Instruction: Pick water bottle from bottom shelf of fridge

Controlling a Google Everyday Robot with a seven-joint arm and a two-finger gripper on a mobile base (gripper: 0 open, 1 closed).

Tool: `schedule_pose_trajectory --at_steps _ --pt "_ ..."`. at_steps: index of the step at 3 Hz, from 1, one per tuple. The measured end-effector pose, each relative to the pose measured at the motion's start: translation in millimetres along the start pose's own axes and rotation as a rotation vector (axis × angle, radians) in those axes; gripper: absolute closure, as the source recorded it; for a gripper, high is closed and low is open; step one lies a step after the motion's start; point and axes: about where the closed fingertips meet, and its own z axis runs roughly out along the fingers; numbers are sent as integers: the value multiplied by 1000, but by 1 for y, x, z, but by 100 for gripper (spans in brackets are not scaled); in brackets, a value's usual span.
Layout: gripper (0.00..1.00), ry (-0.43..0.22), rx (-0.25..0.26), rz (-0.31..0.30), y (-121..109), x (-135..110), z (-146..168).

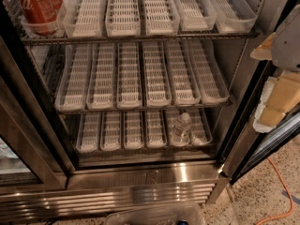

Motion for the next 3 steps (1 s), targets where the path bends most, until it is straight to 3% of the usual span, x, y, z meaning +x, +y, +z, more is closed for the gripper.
schedule_pose_trajectory --at_steps 1,2,3 --pt "0 0 0 0 0 0 0" --pt "0 -83 -40 12 10 -9 28" --pt "0 -232 -97 116 36 -7 79"
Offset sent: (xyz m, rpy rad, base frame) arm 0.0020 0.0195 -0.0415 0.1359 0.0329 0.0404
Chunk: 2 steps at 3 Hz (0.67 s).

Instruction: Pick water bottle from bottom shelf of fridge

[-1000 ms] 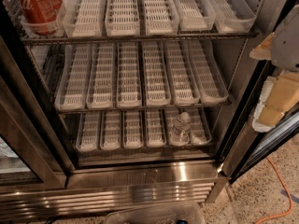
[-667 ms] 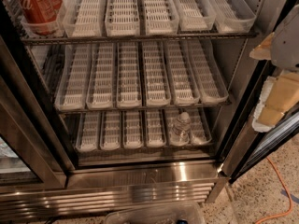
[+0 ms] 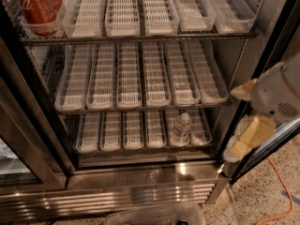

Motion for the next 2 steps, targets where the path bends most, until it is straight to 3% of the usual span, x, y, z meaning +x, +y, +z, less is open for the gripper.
schedule_pose_trajectory --at_steps 1,2 --pt "0 -180 -76 78 18 1 71" --pt "0 -236 -45 106 10 -11 74"
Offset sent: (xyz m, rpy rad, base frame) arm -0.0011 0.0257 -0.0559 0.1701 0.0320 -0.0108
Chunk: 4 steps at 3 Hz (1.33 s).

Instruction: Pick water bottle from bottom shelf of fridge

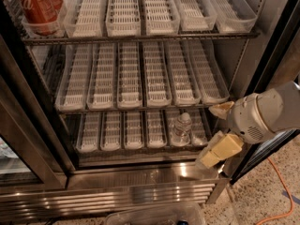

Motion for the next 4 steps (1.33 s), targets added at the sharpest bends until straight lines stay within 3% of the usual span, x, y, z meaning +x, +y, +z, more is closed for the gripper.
schedule_pose_trajectory --at_steps 1,2,4 --pt "0 1 0 0 0 0 0" --pt "0 -11 32 73 11 12 11" --pt "0 -106 94 272 36 53 65"
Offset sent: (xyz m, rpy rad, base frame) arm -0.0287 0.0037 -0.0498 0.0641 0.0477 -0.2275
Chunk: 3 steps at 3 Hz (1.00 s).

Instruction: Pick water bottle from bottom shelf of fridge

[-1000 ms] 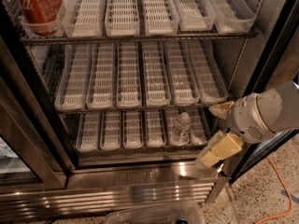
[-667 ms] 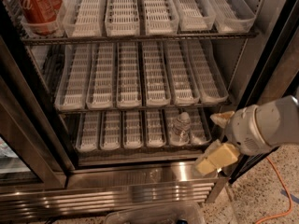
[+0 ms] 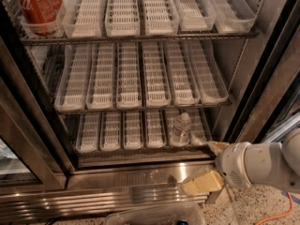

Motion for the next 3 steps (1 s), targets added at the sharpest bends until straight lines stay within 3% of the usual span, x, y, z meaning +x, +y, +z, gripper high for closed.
schedule_pose_trajectory --at_steps 2,3 --pt "0 -58 -14 138 4 43 60" --pt "0 -84 -26 180 -4 51 95"
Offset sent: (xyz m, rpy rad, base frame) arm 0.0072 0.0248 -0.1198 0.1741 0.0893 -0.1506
